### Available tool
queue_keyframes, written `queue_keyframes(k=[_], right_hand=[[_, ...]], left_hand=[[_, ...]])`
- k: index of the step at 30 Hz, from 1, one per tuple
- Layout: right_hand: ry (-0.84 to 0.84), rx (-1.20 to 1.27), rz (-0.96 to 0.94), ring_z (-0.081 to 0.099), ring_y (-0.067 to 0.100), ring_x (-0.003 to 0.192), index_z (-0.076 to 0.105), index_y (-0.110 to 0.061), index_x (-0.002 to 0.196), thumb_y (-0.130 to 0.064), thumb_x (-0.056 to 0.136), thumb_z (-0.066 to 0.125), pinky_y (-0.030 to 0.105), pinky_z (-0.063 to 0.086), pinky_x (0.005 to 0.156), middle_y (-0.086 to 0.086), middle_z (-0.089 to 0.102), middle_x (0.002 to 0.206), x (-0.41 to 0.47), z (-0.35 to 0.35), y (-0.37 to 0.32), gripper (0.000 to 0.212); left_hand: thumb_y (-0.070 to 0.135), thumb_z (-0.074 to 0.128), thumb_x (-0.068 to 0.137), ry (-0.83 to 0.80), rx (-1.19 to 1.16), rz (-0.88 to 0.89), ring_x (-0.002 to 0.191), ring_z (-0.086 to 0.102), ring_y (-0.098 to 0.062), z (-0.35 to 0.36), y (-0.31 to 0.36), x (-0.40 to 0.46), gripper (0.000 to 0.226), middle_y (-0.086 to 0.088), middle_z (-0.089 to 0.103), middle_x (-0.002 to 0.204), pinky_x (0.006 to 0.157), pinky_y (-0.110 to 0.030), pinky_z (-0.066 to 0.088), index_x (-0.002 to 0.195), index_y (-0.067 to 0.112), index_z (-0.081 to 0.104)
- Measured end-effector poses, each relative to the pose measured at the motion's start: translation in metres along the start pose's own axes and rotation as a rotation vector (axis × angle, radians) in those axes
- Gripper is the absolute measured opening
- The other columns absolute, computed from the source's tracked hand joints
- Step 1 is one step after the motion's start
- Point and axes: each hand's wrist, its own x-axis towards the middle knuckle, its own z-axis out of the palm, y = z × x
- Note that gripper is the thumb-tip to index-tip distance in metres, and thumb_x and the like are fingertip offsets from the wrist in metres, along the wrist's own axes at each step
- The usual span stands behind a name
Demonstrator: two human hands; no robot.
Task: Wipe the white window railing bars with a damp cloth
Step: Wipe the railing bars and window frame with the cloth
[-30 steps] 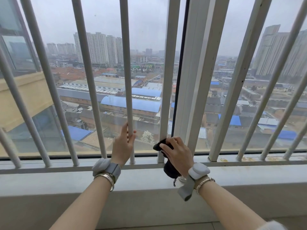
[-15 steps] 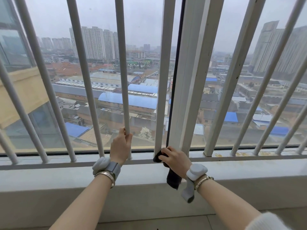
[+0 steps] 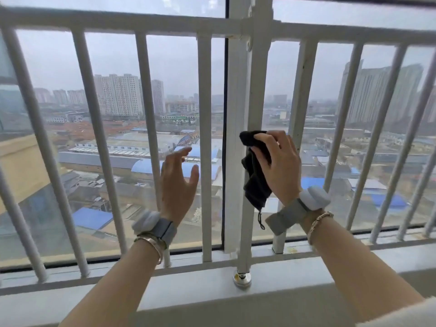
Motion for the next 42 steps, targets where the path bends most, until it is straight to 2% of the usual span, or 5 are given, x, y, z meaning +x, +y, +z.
queue_keyframes(k=[9, 16, 24, 32, 42], right_hand=[[0.219, 0.048, 0.112, 0.057, 0.021, 0.088, 0.068, -0.012, 0.099, -0.014, 0.088, 0.059, 0.014, 0.038, 0.076, 0.01, 0.059, 0.102, 0.118, 0.0, 0.019, 0.015], [0.227, 0.062, 0.084, 0.056, 0.022, 0.087, 0.07, -0.017, 0.105, -0.018, 0.088, 0.058, 0.004, 0.03, 0.075, 0.008, 0.061, 0.102, 0.157, 0.018, 0.018, 0.021], [0.033, -0.006, -0.208, 0.054, 0.023, 0.087, 0.067, -0.017, 0.111, -0.02, 0.092, 0.057, 0.027, 0.049, 0.071, 0.006, 0.06, 0.103, 0.099, 0.015, 0.033, 0.022], [0.19, -0.02, -0.045, 0.055, 0.029, 0.094, 0.07, -0.017, 0.107, -0.015, 0.088, 0.06, 0.023, 0.045, 0.078, 0.009, 0.062, 0.107, 0.148, 0.027, 0.018, 0.021], [-0.233, -0.184, -0.531, 0.043, 0.028, 0.096, 0.062, -0.018, 0.118, -0.011, 0.088, 0.06, 0.038, 0.055, 0.073, 0.009, 0.054, 0.112, 0.054, 0.012, 0.049, 0.03]], left_hand=[[0.039, 0.06, 0.086, -0.055, -0.071, -0.052, 0.121, 0.048, -0.03, 0.029, 0.051, 0.103, 0.079, -0.01, 0.038, 0.144, 0.091, -0.04, 0.043, 0.147, 0.02, 0.013], [0.03, 0.057, 0.088, 0.024, 0.051, 0.006, 0.082, 0.065, -0.033, 0.04, 0.036, 0.114, 0.074, -0.015, 0.057, 0.126, 0.07, -0.046, 0.057, 0.147, 0.022, 0.012], [0.026, 0.051, 0.093, 0.074, 0.112, 0.003, 0.086, 0.062, -0.033, 0.043, 0.038, 0.11, 0.067, -0.019, 0.056, 0.122, 0.074, -0.04, 0.05, 0.147, 0.018, 0.012], [0.043, 0.043, 0.088, 0.071, 0.032, 0.024, 0.088, 0.065, -0.033, 0.044, 0.035, 0.109, 0.069, -0.014, 0.055, 0.129, 0.074, -0.048, 0.056, 0.147, 0.019, 0.017], [0.032, 0.051, 0.093, 0.036, -0.016, -0.035, 0.101, 0.063, -0.033, 0.046, 0.031, 0.082, 0.062, -0.014, 0.053, 0.132, 0.078, -0.041, 0.053, 0.145, 0.017, 0.021]])
